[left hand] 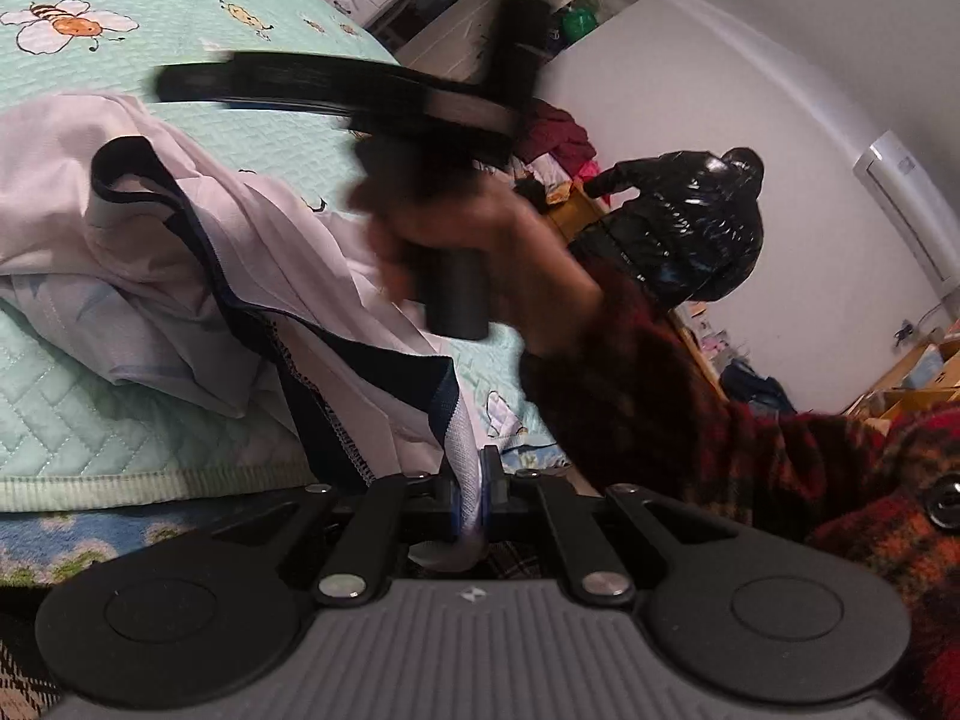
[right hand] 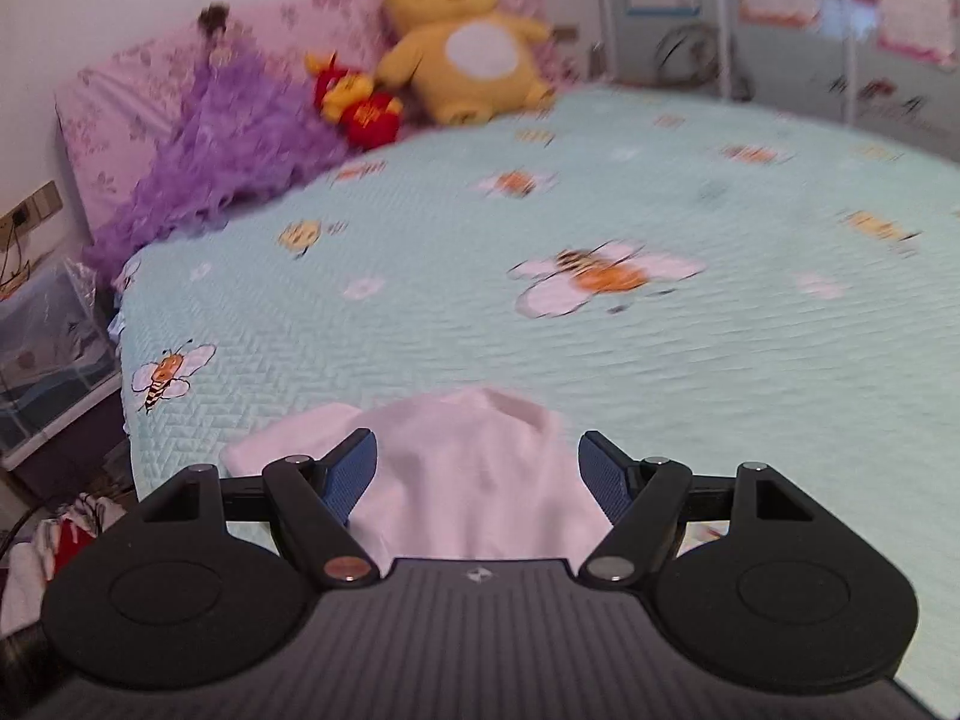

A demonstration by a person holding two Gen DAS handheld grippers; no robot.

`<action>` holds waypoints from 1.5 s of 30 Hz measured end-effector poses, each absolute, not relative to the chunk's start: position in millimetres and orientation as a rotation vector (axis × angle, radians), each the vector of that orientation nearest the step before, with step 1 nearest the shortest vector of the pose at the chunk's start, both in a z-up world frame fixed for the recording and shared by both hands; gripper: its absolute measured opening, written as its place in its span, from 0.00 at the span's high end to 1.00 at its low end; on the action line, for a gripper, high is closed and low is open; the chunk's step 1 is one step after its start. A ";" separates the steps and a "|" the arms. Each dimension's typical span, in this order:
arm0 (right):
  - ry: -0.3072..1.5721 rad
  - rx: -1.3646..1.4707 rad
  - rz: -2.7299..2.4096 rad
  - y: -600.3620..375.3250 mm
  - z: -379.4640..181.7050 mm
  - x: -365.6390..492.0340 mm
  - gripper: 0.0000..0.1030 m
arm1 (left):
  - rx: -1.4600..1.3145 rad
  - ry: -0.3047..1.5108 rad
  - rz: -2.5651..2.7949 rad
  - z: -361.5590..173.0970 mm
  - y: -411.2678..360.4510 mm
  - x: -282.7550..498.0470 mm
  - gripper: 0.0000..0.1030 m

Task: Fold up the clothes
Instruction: 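Lift the shirt high with both grippers and shake it out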

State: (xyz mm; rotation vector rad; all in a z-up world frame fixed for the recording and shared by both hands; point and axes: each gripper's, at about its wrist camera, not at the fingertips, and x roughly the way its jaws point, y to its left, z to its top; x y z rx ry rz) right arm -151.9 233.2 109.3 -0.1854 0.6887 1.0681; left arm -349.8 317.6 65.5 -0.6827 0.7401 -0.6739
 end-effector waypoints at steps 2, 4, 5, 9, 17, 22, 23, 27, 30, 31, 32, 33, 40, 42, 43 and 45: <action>0.752 -0.220 1.064 257.8 92.6 -147.6 0.39 | -0.688 0.729 -0.671 65.1 322.1 -352.3 0.97; 0.820 -0.274 1.031 278.2 75.0 -144.9 0.74 | -0.700 0.716 -0.660 65.1 330.3 -355.2 0.97; 0.851 -0.285 0.993 285.3 68.3 -143.4 0.94 | -0.708 0.708 -0.650 65.6 335.4 -357.3 0.97; 0.817 -0.135 0.944 260.2 75.2 -147.0 0.97 | -0.699 0.645 -0.569 77.8 357.1 -364.0 0.97; 0.434 0.257 0.677 131.7 212.3 -151.7 0.98 | -0.536 0.371 -0.241 175.8 411.5 -356.8 0.97; 0.131 0.311 0.606 59.3 306.6 -198.0 0.98 | -0.388 0.125 -0.137 281.5 418.4 -345.9 0.97; 0.078 0.317 0.599 47.4 321.5 -209.8 0.98 | -0.359 0.074 -0.125 303.6 415.5 -346.0 0.97; -0.094 0.348 0.577 4.9 371.5 -248.0 0.98 | -0.246 -0.127 -0.086 390.1 400.6 -348.9 0.97; -0.221 0.366 0.580 -17.9 401.9 -269.7 0.98 | -0.162 -0.284 -0.065 446.8 383.4 -359.6 0.97; -0.258 0.372 0.592 -23.7 412.4 -274.2 0.98 | -0.136 -0.332 -0.049 462.6 376.9 -364.1 0.97; -0.290 0.371 0.600 -27.0 421.3 -277.7 0.98 | -0.114 -0.370 -0.030 476.4 369.8 -368.3 0.97; -0.322 0.371 0.608 -30.0 430.0 -281.1 0.97 | -0.095 -0.398 -0.017 487.5 362.7 -368.2 0.97; -0.299 0.374 0.619 -40.1 435.0 -258.0 0.97 | -0.062 -0.319 -0.021 488.2 354.0 -344.2 0.97; -0.237 0.370 0.597 -40.6 416.8 -239.3 0.97 | -0.068 -0.235 -0.029 464.6 356.3 -325.9 0.97; -0.194 0.374 0.589 -40.4 405.1 -228.0 0.97 | -0.072 -0.188 -0.037 451.5 357.9 -316.2 0.97; -0.099 0.380 0.574 -37.5 379.6 -203.7 0.97 | -0.074 -0.081 -0.052 420.0 359.8 -291.4 0.97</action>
